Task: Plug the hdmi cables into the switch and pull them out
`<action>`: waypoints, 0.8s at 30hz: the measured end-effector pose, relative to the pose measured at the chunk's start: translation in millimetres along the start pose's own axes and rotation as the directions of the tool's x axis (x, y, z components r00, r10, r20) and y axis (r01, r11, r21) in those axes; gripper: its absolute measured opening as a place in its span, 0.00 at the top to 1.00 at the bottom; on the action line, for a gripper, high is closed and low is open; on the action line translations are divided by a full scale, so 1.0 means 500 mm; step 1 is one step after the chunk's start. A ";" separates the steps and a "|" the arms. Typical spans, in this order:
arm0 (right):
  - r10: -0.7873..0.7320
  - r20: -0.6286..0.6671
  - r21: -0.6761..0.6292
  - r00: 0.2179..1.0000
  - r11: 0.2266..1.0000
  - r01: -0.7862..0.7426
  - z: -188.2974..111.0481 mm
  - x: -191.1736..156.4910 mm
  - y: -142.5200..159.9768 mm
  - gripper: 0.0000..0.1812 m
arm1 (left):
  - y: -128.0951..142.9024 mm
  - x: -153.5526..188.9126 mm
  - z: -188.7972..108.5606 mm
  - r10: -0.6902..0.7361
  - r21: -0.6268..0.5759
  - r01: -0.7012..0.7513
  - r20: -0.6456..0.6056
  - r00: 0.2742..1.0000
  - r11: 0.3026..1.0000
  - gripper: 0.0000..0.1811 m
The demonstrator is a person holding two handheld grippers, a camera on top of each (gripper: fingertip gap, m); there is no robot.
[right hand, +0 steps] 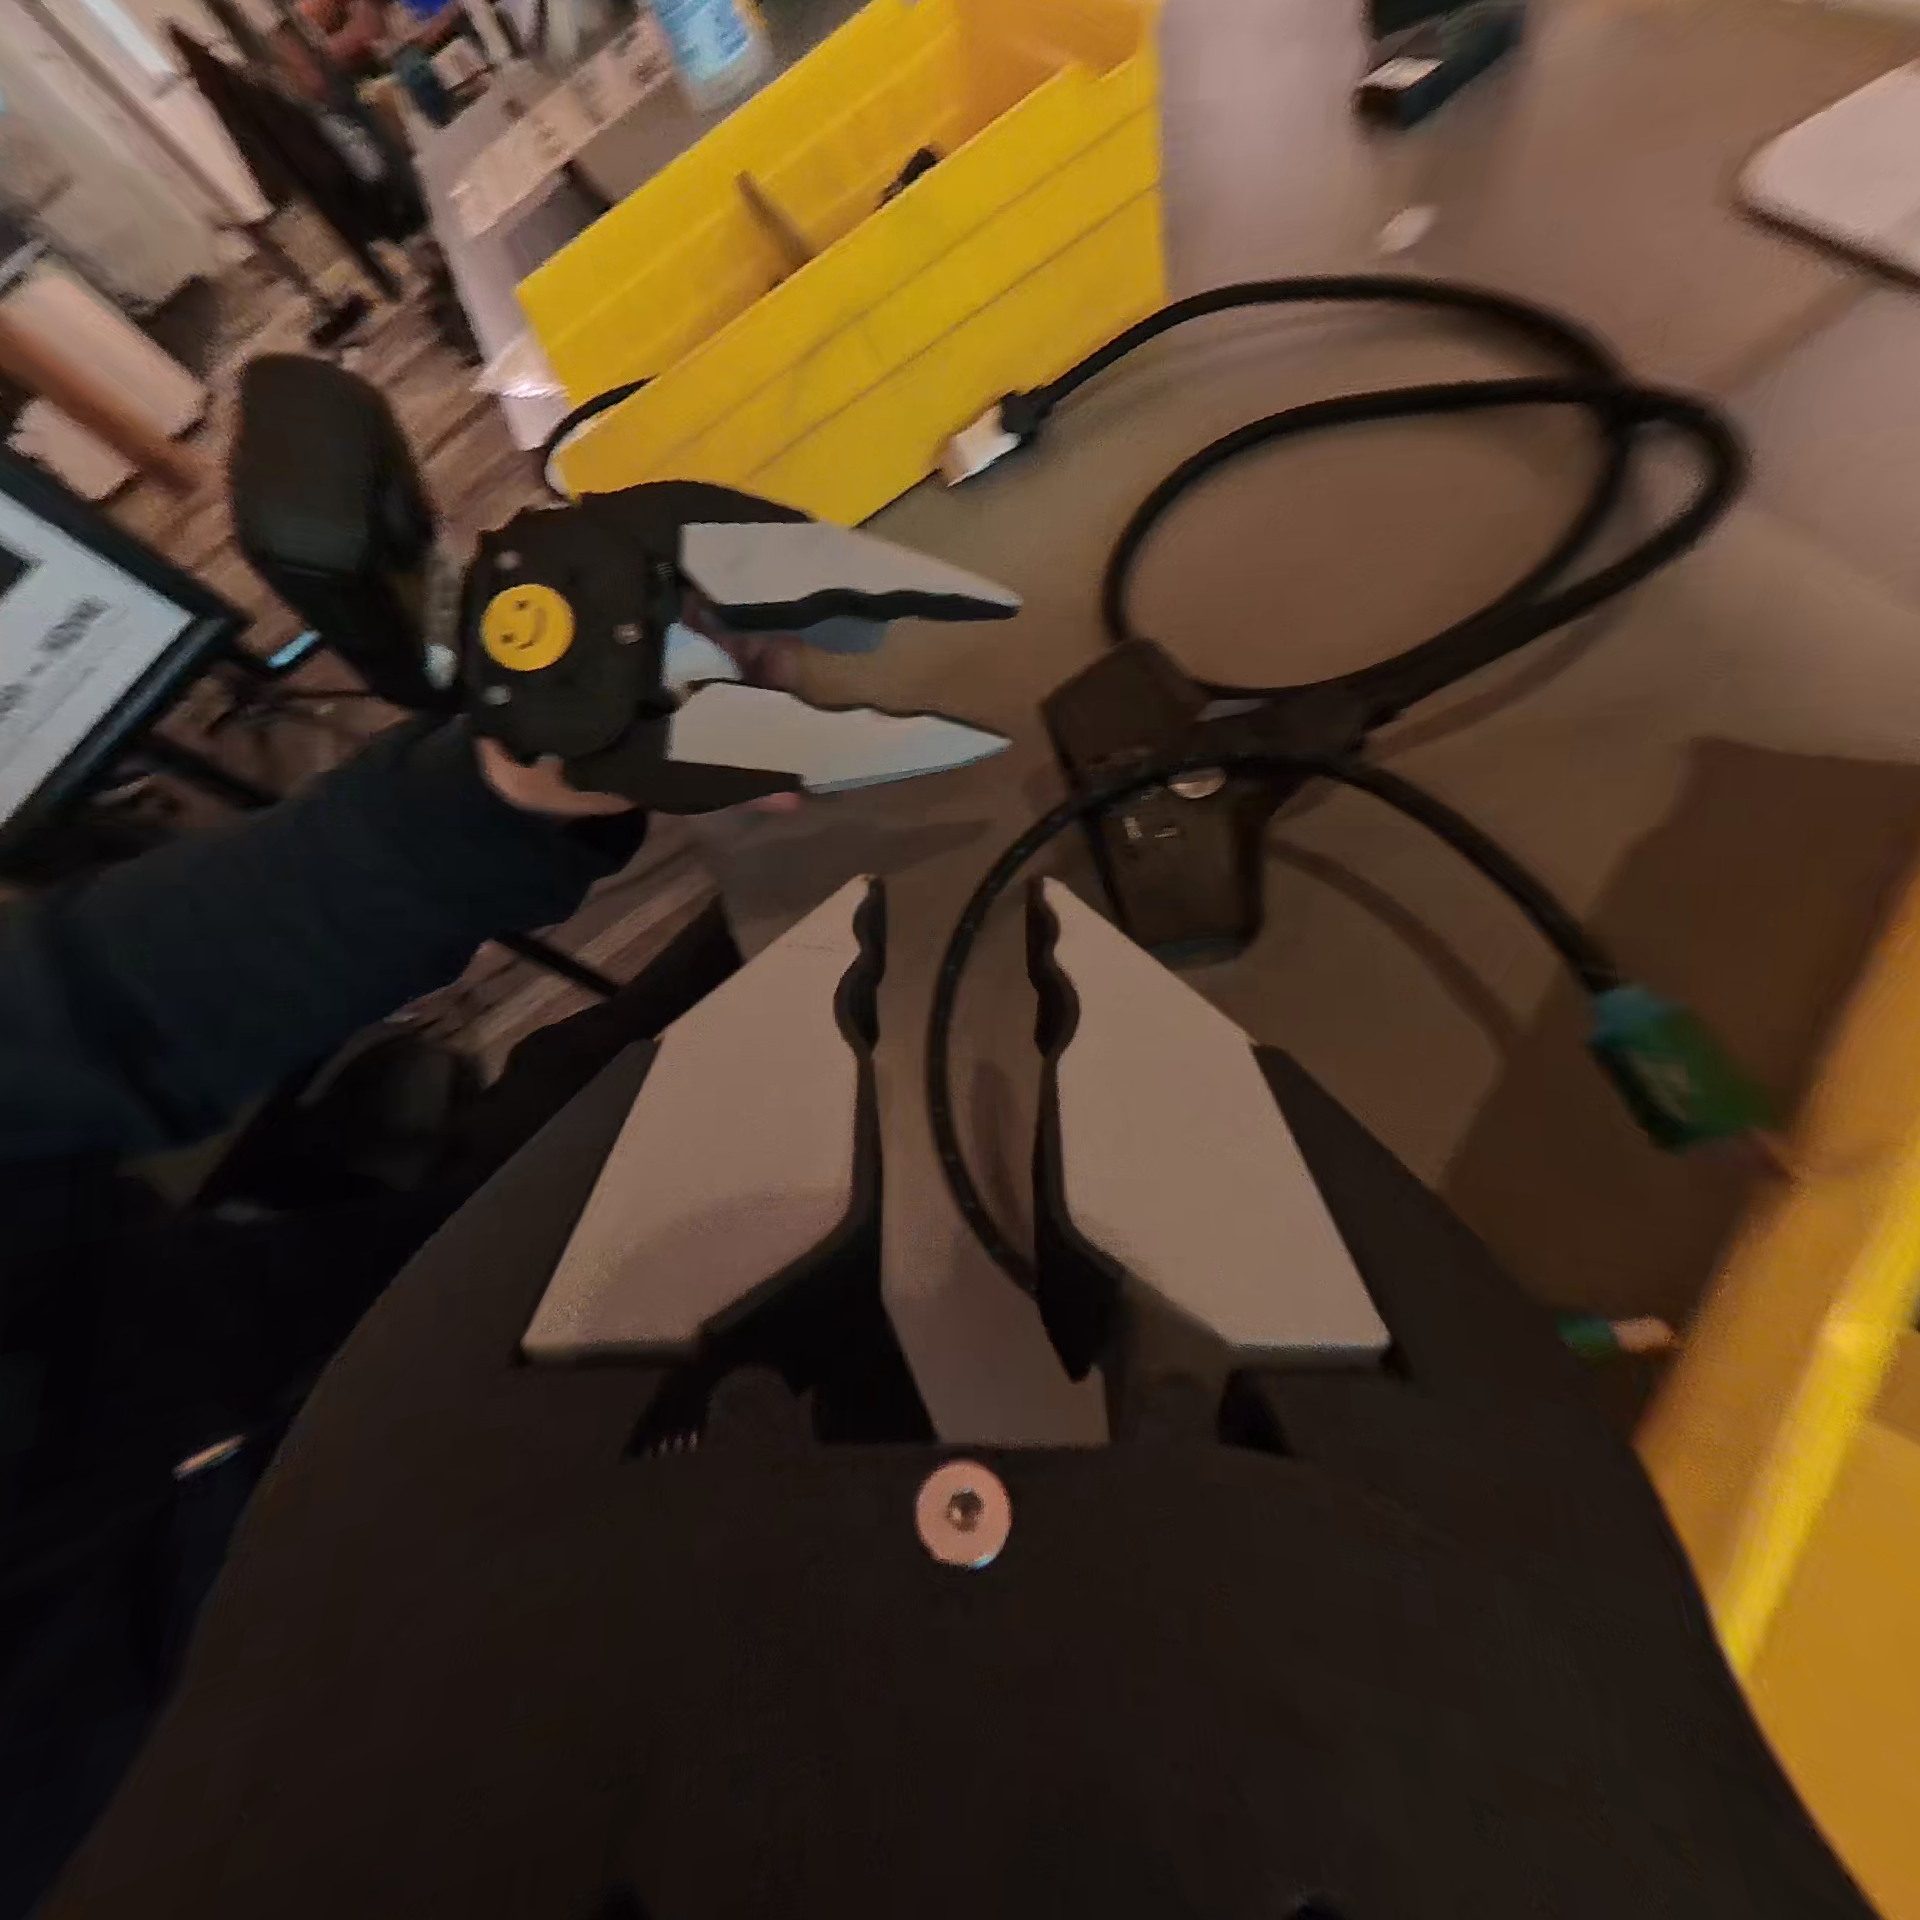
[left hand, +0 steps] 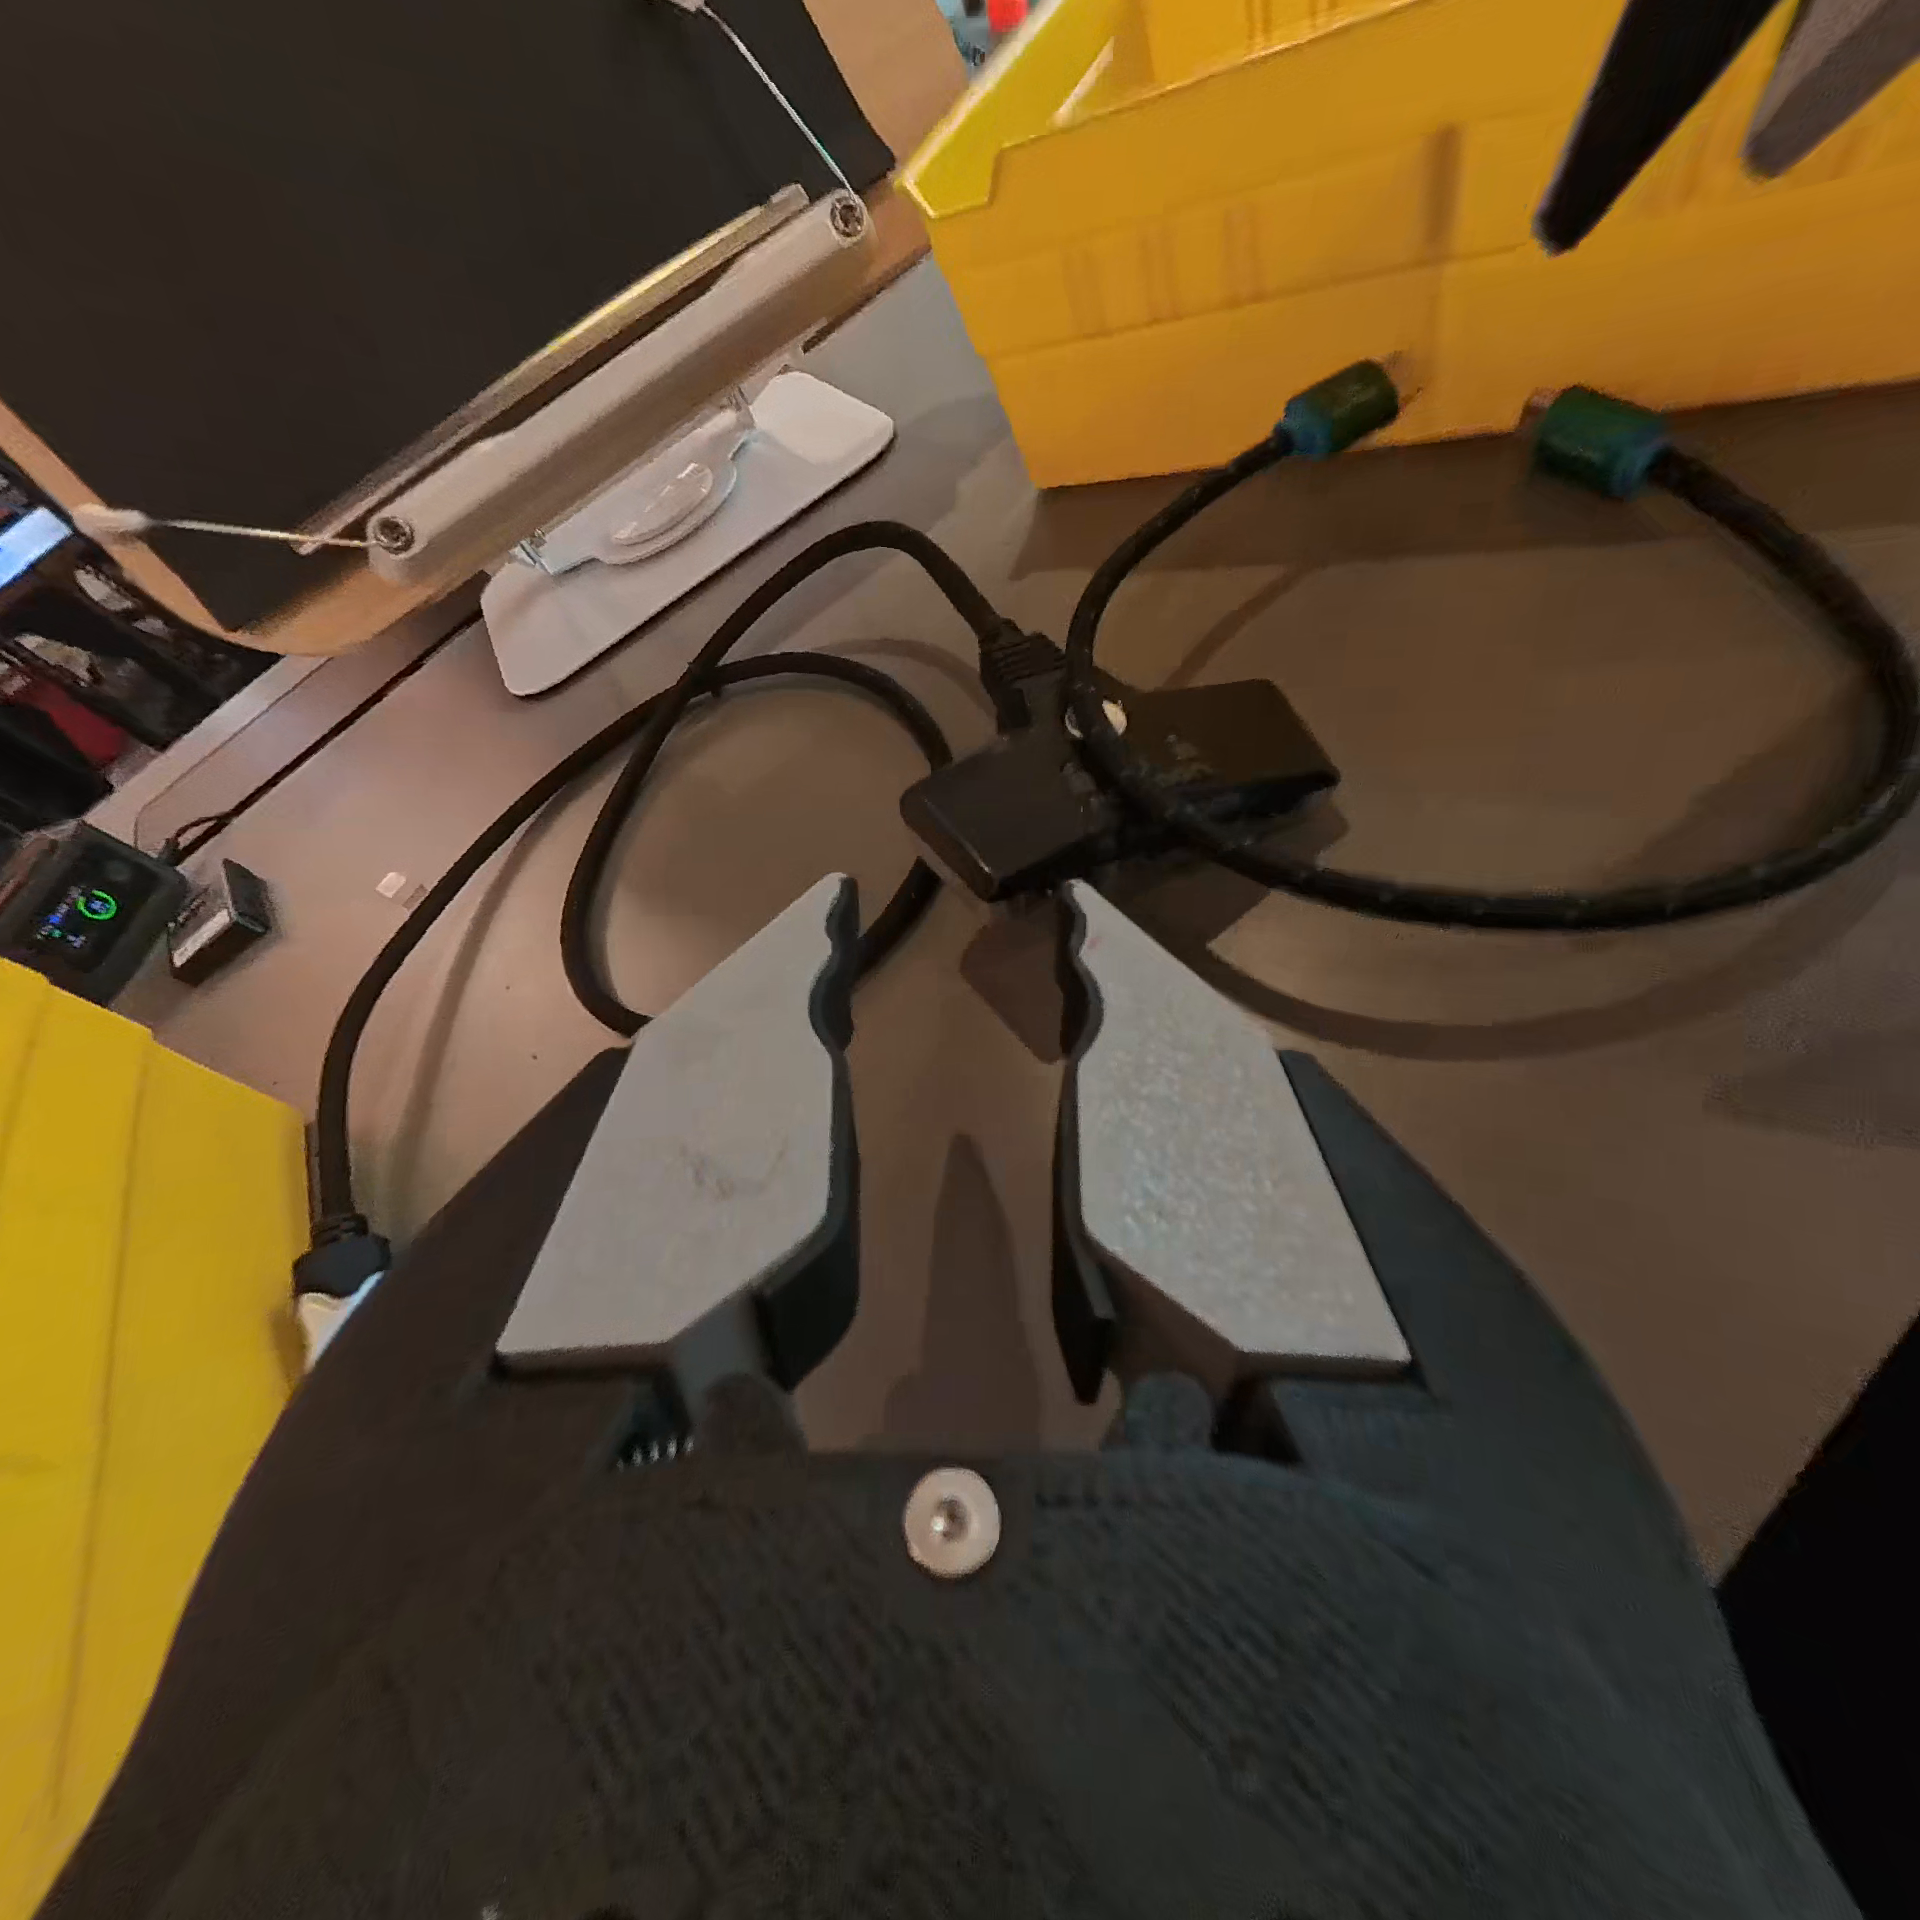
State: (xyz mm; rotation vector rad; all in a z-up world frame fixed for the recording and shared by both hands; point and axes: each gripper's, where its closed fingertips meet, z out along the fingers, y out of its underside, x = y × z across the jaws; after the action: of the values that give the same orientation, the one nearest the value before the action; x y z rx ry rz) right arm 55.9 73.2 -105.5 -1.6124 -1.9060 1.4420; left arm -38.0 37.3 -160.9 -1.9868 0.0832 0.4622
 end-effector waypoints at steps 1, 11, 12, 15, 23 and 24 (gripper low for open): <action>0.002 0.028 -0.013 1.000 1.000 -0.002 0.006 -0.010 0.004 0.86 | 0.007 0.000 0.001 0.043 -0.014 -0.043 0.000 0.999 0.999 0.79; -0.040 -0.001 -0.140 0.999 0.989 0.039 0.076 -0.001 0.051 0.78 | 0.037 -0.053 0.035 0.664 -0.115 -0.655 0.094 0.741 0.747 0.71; -0.042 -0.016 -0.153 0.999 0.987 0.039 0.078 0.006 0.057 0.78 | 0.033 -0.052 0.045 0.751 -0.132 -0.739 0.122 0.649 0.661 0.74; -0.007 -0.057 -0.179 0.998 0.984 -0.003 0.074 0.034 0.070 0.77 | 0.022 -0.030 0.075 0.896 -0.134 -0.890 0.164 0.413 0.435 0.77; -0.036 -0.042 -0.186 0.998 0.982 0.027 0.076 0.030 0.073 0.78 | -0.011 0.012 0.114 0.884 -0.045 -0.907 0.245 0.397 0.420 0.86; -0.060 -0.039 -0.189 0.997 0.981 0.052 0.079 0.025 0.072 0.78 | -0.015 0.012 0.111 0.854 -0.030 -0.882 0.267 0.446 0.470 0.87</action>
State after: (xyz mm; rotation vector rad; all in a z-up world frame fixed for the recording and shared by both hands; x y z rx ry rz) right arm 44.8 59.9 -157.6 -1.6405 -2.0983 1.2261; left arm -46.2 90.5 -177.9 -1.6037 1.0144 1.3471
